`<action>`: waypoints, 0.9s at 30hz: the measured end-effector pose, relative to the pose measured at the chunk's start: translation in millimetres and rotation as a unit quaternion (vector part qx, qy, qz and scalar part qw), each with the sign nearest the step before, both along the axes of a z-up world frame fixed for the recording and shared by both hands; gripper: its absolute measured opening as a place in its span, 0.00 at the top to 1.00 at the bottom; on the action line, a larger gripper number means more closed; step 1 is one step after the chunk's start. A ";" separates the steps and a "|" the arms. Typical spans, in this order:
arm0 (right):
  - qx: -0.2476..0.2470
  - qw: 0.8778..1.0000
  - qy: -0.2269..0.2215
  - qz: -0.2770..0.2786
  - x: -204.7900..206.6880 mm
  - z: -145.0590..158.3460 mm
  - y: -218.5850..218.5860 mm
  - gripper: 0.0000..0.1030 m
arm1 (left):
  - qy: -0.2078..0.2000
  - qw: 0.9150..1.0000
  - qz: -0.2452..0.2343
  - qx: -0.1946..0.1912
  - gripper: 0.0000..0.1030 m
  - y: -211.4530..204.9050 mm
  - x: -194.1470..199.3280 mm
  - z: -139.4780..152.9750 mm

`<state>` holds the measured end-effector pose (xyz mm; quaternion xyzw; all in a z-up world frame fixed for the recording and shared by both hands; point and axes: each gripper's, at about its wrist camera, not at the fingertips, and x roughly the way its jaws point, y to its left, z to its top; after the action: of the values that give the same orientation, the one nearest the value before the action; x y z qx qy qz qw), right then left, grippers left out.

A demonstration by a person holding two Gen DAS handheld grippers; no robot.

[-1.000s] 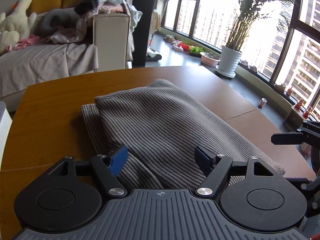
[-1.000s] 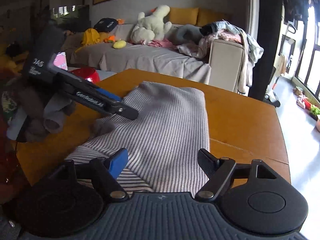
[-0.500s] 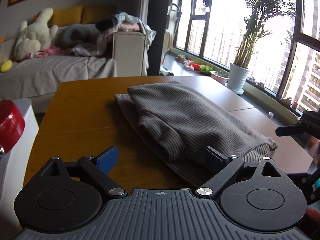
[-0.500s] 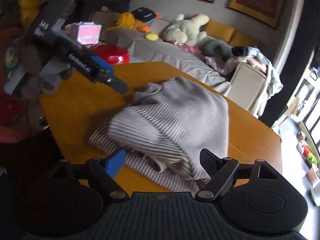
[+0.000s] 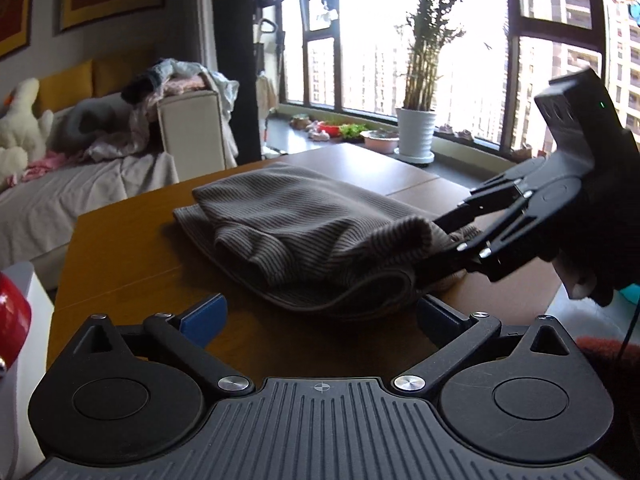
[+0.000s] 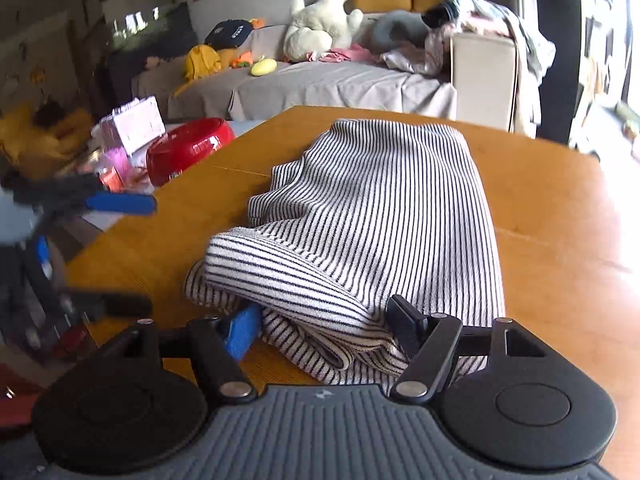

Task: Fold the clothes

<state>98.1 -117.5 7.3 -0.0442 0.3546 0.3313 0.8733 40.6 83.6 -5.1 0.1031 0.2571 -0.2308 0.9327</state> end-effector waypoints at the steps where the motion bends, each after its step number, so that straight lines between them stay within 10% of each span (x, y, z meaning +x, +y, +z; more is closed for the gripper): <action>1: 0.001 1.000 -0.001 0.001 0.9 -2.4 -1.8 0.32 | -0.004 1.000 -0.009 0.015 0.00 -8.2 1.2 -4.4; 8: -0.090 0.988 -0.120 0.035 -31.7 -3.0 11.6 0.09 | -0.040 0.992 -0.014 0.115 0.00 -56.2 23.1 -37.8; 12: -0.159 0.960 -0.222 0.063 -57.4 -7.9 15.2 0.09 | 0.002 0.999 0.004 0.047 0.00 -44.3 41.1 -29.2; 16: -0.200 0.949 -0.234 0.068 -47.5 -27.3 19.0 0.09 | 0.067 0.997 0.026 -0.042 0.00 -22.9 60.3 -22.0; 24: -0.236 0.924 -0.290 0.078 -41.8 -41.5 41.6 0.14 | 0.087 0.991 0.047 -0.089 0.00 -4.3 63.1 -19.6; 27: -0.276 0.900 -0.319 0.111 -46.3 -48.0 56.0 0.36 | 0.078 0.989 0.048 -0.115 0.00 2.1 62.4 -9.4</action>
<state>51.8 -61.4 -40.7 -0.4262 0.1273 0.2830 0.8498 103.0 85.7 -14.5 -0.0354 0.3059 -0.2209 0.9254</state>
